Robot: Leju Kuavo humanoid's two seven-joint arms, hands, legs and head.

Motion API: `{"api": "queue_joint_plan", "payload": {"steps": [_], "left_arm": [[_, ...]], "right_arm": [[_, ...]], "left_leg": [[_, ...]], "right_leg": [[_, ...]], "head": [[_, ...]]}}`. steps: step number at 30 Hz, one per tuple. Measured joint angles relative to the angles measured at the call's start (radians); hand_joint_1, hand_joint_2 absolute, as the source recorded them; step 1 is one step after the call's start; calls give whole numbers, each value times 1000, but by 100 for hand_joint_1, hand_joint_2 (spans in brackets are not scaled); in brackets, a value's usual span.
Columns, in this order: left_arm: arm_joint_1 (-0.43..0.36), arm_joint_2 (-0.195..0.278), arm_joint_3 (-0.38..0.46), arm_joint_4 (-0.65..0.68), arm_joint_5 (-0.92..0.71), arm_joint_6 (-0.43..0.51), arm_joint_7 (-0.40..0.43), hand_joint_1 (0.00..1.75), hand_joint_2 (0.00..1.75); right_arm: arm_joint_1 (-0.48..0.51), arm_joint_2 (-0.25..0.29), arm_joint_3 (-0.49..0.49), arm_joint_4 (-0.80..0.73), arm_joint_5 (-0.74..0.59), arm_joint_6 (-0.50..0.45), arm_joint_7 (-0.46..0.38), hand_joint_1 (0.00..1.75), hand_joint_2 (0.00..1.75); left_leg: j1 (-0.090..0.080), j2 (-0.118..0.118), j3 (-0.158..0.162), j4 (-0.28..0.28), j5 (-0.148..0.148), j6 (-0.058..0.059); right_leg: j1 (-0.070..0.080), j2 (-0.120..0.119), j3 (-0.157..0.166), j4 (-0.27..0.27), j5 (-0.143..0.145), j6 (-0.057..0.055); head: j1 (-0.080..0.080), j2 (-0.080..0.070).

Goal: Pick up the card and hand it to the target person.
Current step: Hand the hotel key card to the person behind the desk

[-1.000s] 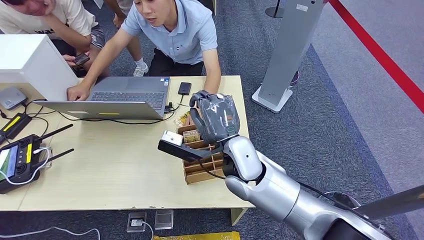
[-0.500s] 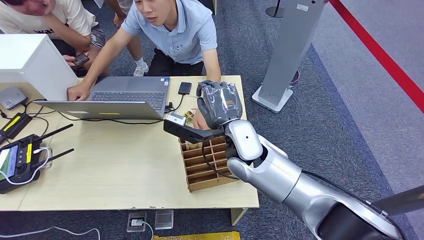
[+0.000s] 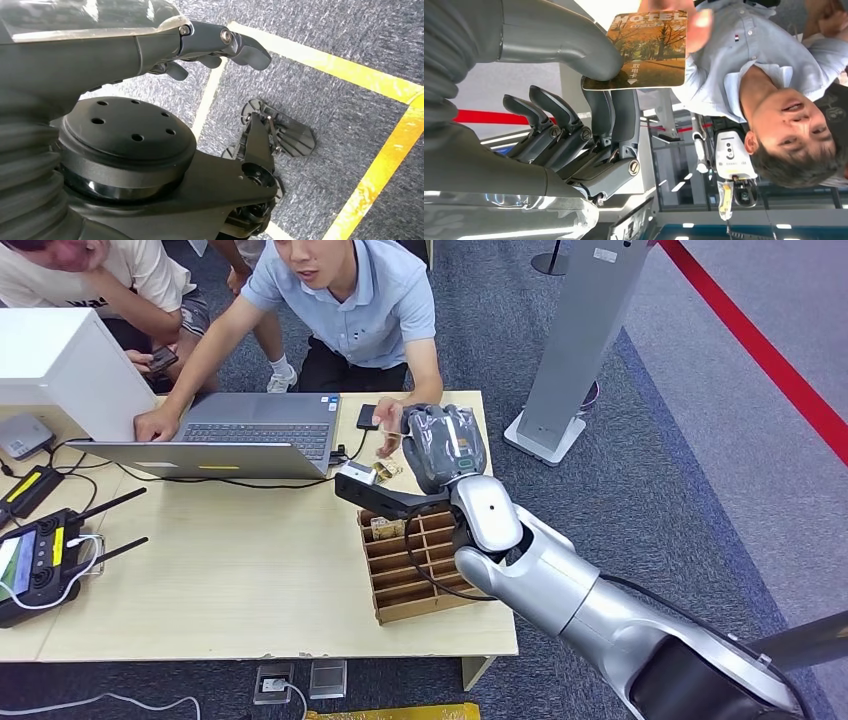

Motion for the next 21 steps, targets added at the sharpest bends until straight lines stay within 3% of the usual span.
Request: {"api": "queue_joint_plan", "payload": {"steps": [4, 8, 14, 18, 21], "left_arm": [[0, 2, -9, 0, 18, 1, -2, 0, 175], [0, 2, -21, 0, 29, 11, 0, 0, 175], [-1, 2, -37, 0, 42, 23, 6, 0, 175], [-1, 3, -46, 0, 44, 24, 6, 0, 175], [-1, 3, -52, 0, 53, 28, 7, 0, 175]], "right_arm": [[-4, 4, 6, 17, -10, -10, -3, 175, 175], [-9, 12, 14, 33, -18, -14, -9, 138, 175], [-10, 25, 21, 56, -41, -15, -16, 138, 175], [-10, 30, 22, 69, -43, -15, -18, 0, 175], [-10, 34, 23, 76, -67, -17, -29, 0, 175]], "left_leg": [[0, 0, 0, 0, 0, 0], [0, 0, 0, 0, 0, 0], [0, 0, 0, 0, 0, 0], [0, 0, 0, 0, 0, 0], [0, 0, 0, 0, 0, 0]], "right_leg": [[0, 0, 0, 0, 0, 0], [0, 0, 0, 0, 0, 0], [0, 0, 0, 0, 0, 0], [0, 0, 0, 0, 0, 0], [0, 0, 0, 0, 0, 0]], "head": [[0, 0], [0, 0], [0, 0], [0, 0], [0, 0]]}}
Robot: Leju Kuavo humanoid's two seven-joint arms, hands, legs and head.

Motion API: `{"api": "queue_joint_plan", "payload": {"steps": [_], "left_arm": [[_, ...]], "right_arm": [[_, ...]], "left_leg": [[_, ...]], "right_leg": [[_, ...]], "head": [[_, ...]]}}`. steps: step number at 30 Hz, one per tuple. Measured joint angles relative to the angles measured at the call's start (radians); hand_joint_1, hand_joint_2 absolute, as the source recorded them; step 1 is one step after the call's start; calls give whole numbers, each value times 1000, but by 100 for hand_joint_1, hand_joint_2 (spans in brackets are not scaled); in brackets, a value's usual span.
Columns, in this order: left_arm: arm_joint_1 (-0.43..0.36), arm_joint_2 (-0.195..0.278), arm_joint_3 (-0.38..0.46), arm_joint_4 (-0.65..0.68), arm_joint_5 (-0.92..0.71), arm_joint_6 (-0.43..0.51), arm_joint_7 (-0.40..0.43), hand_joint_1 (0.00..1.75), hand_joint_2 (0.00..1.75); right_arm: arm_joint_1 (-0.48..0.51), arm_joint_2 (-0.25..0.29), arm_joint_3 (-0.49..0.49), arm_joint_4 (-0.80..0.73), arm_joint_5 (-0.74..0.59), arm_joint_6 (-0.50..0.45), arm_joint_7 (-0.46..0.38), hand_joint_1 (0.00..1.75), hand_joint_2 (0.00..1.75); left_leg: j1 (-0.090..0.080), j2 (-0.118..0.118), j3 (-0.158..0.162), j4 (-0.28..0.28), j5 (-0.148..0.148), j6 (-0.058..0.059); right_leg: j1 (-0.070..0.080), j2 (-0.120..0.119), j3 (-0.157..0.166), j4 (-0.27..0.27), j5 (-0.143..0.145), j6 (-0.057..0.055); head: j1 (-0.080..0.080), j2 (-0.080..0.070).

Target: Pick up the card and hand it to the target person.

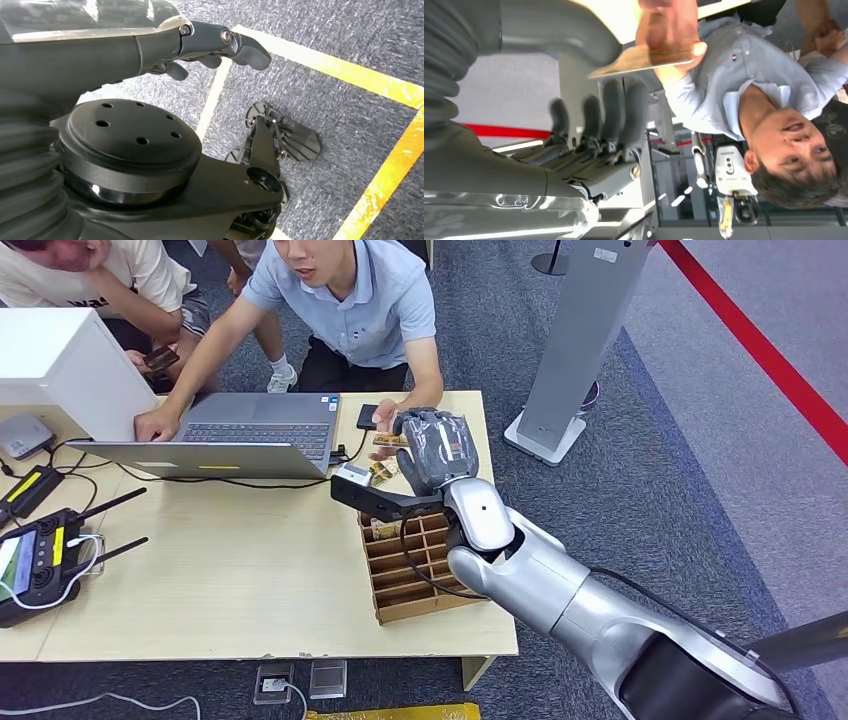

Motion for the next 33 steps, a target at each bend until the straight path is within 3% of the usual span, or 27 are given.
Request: {"api": "queue_joint_plan", "payload": {"steps": [6, 13, 26, 33], "left_arm": [[-2, 0, -3, 0, 37, 3, -13, 0, 175], [-7, -4, -2, 2, 52, 3, -21, 0, 175], [-20, -25, -1, 27, 33, 5, -4, 0, 175], [-28, -45, 1, 51, -7, 5, 8, 0, 175]], "right_arm": [[8, 10, 1, -1, -127, -30, -69, 0, 175], [72, -5, -19, -100, -372, -56, -153, 0, 175], [161, -95, -55, -333, -560, -73, -184, 0, 175], [285, -202, -86, -521, -771, -77, -233, 0, 175]], "left_leg": [[0, 0, 0, 0, 0, 0], [0, 0, 0, 0, 0, 0], [0, 0, 0, 0, 0, 0], [0, 0, 0, 0, 0, 0]], "right_leg": [[0, 0, 0, 0, 0, 0], [0, 0, -1, 0, 0, 0], [0, 0, -1, 0, 0, 0], [0, 0, -1, -1, 0, 0]], "head": [[-1, 0], [0, 0], [-1, 0], [1, 0]]}}
